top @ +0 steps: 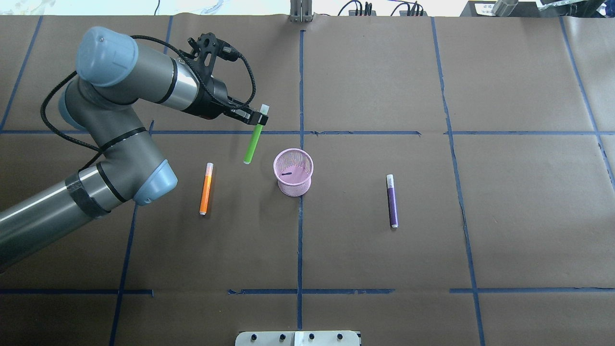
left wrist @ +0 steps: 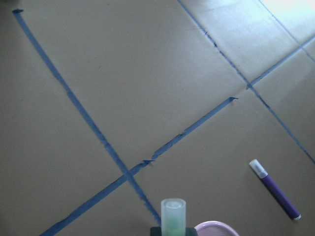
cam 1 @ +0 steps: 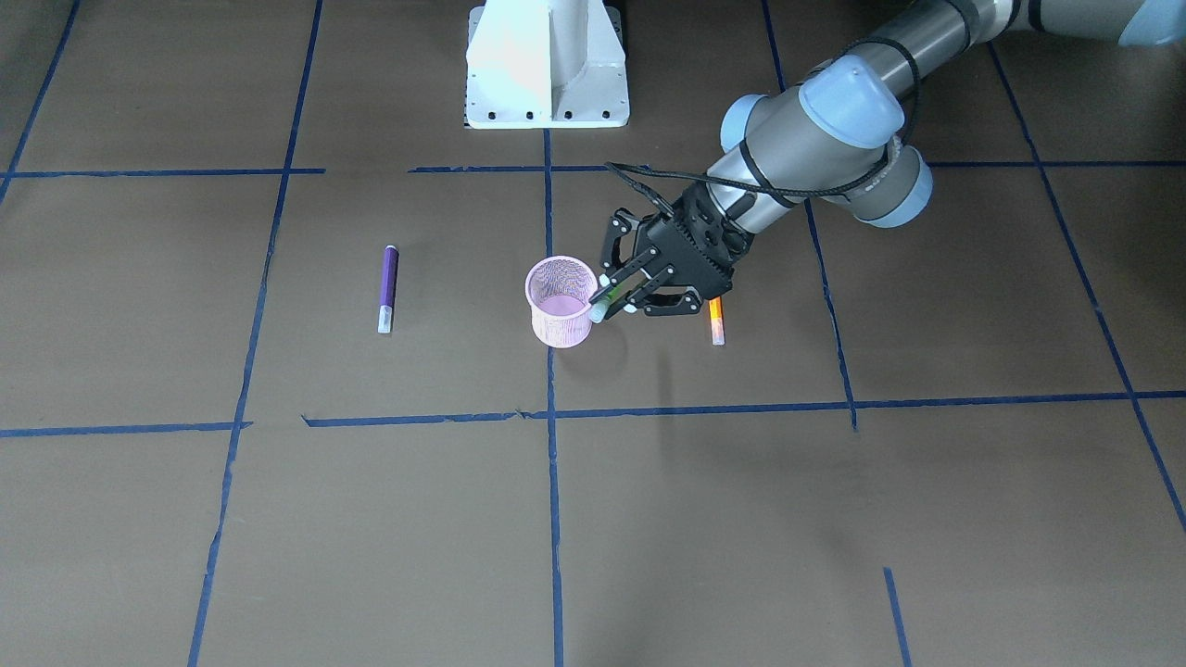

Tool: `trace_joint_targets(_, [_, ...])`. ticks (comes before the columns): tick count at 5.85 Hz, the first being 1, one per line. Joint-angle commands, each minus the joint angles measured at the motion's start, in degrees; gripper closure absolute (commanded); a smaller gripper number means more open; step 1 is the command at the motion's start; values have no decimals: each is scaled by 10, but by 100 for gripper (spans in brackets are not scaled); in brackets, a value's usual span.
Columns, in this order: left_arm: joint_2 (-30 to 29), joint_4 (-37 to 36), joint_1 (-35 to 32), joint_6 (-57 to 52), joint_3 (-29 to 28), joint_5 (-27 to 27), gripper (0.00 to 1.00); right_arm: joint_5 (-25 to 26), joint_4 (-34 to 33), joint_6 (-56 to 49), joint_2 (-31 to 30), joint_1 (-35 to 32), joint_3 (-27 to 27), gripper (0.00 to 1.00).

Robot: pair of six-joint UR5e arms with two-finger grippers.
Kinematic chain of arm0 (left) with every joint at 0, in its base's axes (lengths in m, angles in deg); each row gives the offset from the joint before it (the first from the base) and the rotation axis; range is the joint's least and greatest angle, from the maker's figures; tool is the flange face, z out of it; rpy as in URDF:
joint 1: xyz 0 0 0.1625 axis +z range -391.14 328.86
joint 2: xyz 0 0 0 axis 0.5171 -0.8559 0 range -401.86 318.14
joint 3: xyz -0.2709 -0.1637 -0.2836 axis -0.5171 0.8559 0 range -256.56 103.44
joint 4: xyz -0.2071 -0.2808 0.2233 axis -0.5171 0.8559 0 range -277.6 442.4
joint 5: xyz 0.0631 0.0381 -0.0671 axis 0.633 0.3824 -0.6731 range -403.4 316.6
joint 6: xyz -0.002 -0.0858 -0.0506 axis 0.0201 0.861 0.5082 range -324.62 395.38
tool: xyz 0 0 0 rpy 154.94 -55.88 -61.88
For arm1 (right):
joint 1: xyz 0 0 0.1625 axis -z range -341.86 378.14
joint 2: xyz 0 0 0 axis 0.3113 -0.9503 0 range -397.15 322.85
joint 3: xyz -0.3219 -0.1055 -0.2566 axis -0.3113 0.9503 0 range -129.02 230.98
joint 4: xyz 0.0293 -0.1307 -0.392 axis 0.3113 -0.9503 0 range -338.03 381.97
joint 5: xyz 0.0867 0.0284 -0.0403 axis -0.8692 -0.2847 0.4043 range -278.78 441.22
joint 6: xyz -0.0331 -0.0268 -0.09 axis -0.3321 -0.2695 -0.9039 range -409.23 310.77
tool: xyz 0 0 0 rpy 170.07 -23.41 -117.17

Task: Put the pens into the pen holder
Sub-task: 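Lift the green highlighter and carry it over the lilac pen cup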

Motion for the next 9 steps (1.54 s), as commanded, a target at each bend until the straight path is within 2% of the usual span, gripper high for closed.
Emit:
trace_joint_targets(1, [-27, 53, 32, 36, -13, 56, 100, -1, 0, -1, -1, -1, 1, 0])
trace_joint_targets(2, [-18, 128, 73, 36, -40, 89, 100, -1, 0, -1, -3, -1, 1, 0])
trace_joint_targets(3, [-18, 151, 77, 37, -60, 101, 100, -1, -1, -1, -4, -1, 2, 0])
trace_joint_targets(6, [-19, 151, 38, 37, -63, 101, 100, -1, -1, -1, -4, 0, 2, 0])
trace_joint_targets(9, [-15, 154, 48, 34, -79, 102, 100, -1, -1, 0, -4, 0, 1, 0])
